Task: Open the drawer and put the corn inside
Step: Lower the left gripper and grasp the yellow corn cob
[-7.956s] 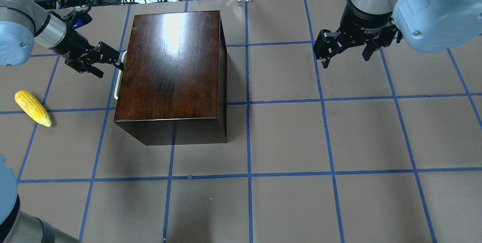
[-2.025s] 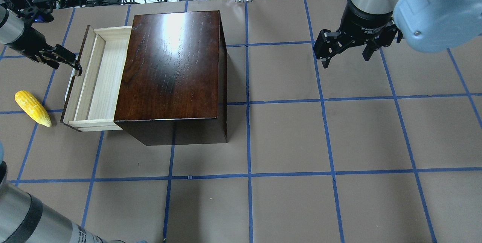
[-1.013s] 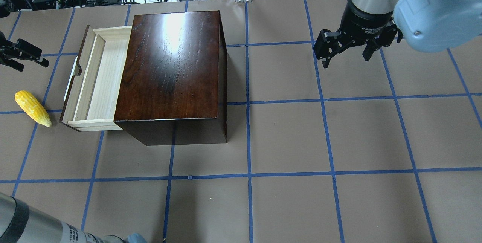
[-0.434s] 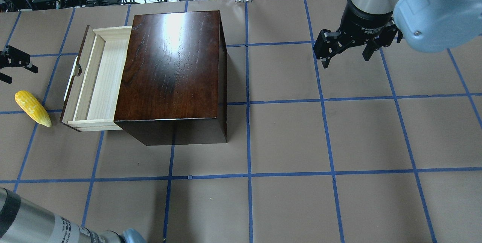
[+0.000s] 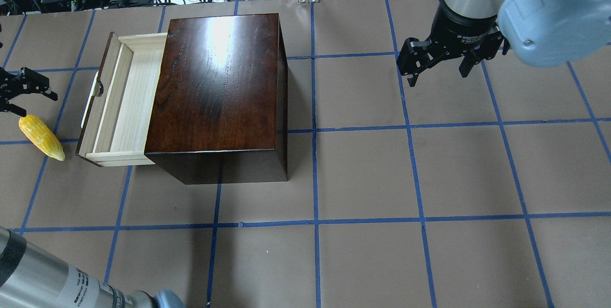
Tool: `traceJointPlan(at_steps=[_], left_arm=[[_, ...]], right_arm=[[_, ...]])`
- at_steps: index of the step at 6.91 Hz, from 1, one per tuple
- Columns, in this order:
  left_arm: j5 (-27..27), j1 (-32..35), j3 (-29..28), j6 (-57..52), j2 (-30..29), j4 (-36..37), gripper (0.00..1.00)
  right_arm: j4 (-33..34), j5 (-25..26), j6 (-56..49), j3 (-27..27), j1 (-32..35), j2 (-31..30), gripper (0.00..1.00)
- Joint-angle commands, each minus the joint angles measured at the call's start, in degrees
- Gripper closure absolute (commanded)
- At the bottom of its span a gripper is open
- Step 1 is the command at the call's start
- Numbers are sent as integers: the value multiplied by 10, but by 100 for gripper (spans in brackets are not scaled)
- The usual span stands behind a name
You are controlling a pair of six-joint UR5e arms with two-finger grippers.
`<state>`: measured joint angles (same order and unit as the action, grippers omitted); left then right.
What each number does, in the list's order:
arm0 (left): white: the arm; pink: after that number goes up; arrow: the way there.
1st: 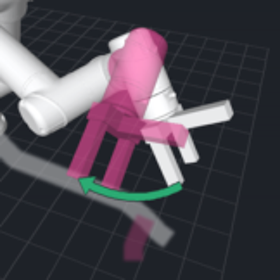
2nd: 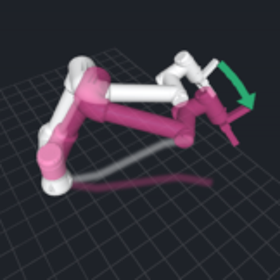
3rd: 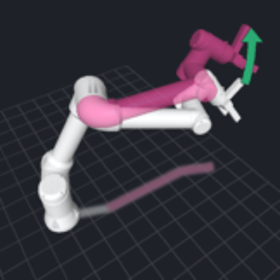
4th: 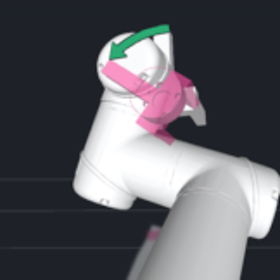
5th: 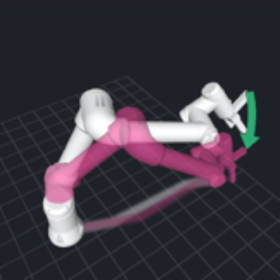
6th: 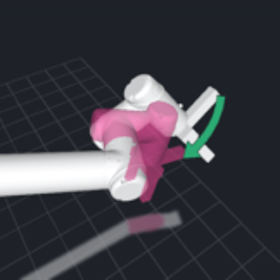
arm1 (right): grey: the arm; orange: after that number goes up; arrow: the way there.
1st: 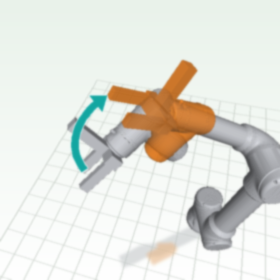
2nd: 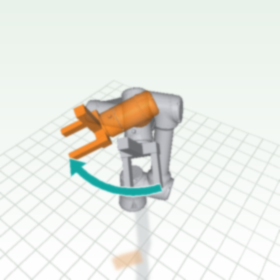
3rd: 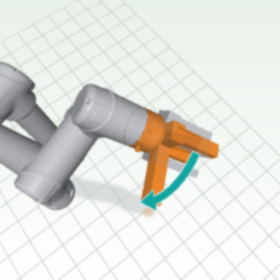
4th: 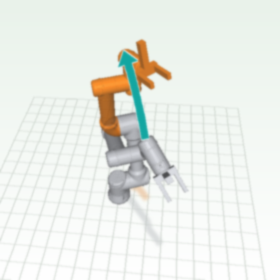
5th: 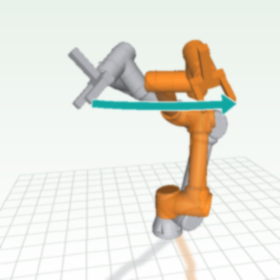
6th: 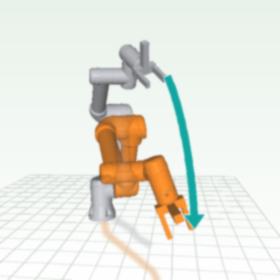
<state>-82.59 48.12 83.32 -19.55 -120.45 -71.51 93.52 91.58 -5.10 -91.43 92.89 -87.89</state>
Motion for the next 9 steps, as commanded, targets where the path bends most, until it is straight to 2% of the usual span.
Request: traceJointPlan(at_steps=[1,7,8,9], left_arm=[[-28,-27,2,21,-17,4,0],[-26,-36,3,30,-64,29,0],[-26,-36,2,24,-66,28,8],[-23,-36,-2,30,-71,28,46]], right_arm=[[0,0,0,0,-2,0,0],[0,0,0,0,0,0,0],[0,0,0,0,0,0,0],[0,0,0,0,-2,0,0]])
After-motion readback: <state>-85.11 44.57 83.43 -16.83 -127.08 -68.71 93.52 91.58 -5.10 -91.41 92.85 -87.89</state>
